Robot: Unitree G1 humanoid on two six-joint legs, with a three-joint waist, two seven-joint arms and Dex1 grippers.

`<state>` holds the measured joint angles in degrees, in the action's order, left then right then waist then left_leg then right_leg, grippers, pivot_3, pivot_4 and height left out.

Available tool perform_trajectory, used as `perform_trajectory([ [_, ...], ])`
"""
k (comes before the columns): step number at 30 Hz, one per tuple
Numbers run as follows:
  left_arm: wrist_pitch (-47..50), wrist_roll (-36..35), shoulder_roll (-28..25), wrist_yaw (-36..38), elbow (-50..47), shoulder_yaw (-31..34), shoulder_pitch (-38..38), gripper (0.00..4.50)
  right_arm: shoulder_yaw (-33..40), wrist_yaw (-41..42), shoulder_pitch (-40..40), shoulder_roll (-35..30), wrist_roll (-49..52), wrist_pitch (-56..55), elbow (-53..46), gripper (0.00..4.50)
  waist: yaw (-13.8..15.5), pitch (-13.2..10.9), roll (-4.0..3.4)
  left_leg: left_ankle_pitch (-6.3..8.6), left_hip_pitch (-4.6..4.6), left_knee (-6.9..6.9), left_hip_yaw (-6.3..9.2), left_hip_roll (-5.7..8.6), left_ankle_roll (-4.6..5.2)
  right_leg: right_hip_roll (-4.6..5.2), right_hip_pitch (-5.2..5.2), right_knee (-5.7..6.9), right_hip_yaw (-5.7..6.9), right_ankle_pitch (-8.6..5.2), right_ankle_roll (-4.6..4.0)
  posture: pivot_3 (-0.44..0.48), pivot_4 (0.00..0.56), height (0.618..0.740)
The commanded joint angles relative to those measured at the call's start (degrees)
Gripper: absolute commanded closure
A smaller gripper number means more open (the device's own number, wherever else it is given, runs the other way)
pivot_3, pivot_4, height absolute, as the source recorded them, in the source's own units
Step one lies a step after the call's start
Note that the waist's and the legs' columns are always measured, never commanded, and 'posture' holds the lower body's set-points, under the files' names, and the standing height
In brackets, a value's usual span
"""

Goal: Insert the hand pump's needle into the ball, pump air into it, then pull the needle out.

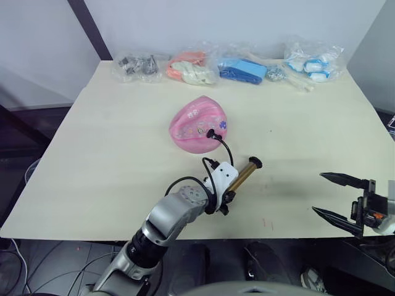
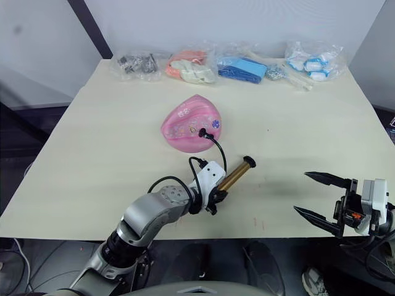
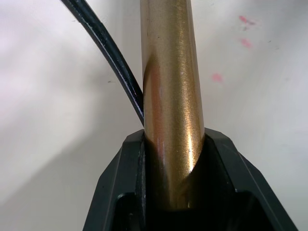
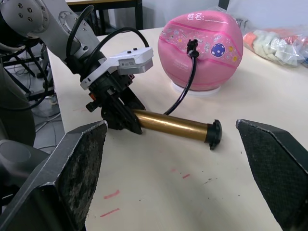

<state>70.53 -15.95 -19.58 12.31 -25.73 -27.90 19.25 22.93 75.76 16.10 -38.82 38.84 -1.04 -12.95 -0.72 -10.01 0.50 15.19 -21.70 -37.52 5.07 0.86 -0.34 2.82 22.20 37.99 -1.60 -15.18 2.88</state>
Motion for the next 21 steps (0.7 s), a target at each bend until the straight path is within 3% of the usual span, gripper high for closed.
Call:
perform_trajectory([
  [1,-3.5,0.56,-2.37,2.47,-3.27,-0.03,-0.49,3.42,0.39,-0.65,0.21,0.65,0.56,-0.84,-2.24,0.0,0.04,0.0,0.0,0.0,0.0,0.0,0.01,-0.01,0.0,0.0,0.0,0.0,0.0,0.0,0.0,0.0,0.15,0.738],
  [7,-13.8,1.04,-7.94,9.13,-2.08,1.91,-1.18,3.42,-0.86,-2.97,-1.78,1.34,1.31,0.6,-3.79,0.0,0.08,0.0,0.0,0.0,0.0,0.0,0.02,-0.03,0.0,0.05,0.0,-0.01,-0.02,0.0,0.0,0.0,0.15,0.738],
  [10,-21.81,-0.57,-9.5,14.96,-0.03,4.82,-1.73,3.42,-2.22,-8.41,-4.32,2.01,2.82,4.84,-6.61,0.0,0.03,0.0,0.0,0.0,0.0,0.0,0.02,-0.05,0.0,0.05,0.01,0.0,-0.02,0.0,-0.01,0.0,0.15,0.738],
  [15,-30.86,-2.5,-8.39,20.71,3.4,8.9,-3.44,3.42,-3.94,-18.05,-6.12,4.2,6.19,12.81,-10.86,0.0,0.29,0.0,-0.01,0.0,-0.04,0.0,0.07,-0.06,0.0,0.09,0.02,-0.03,0.01,0.0,-0.01,0.0,0.15,0.738],
  [21,-39.44,-3.38,-7.2,25.97,8.07,12.43,-5.26,3.42,-6.63,-37.47,-6.99,8.51,14.01,27.67,-17.08,0.0,0.28,0.0,-0.01,0.01,-0.06,0.0,0.09,-0.05,0.01,0.14,0.04,-0.02,0.01,0.0,-0.01,0.0,0.15,0.738],
])
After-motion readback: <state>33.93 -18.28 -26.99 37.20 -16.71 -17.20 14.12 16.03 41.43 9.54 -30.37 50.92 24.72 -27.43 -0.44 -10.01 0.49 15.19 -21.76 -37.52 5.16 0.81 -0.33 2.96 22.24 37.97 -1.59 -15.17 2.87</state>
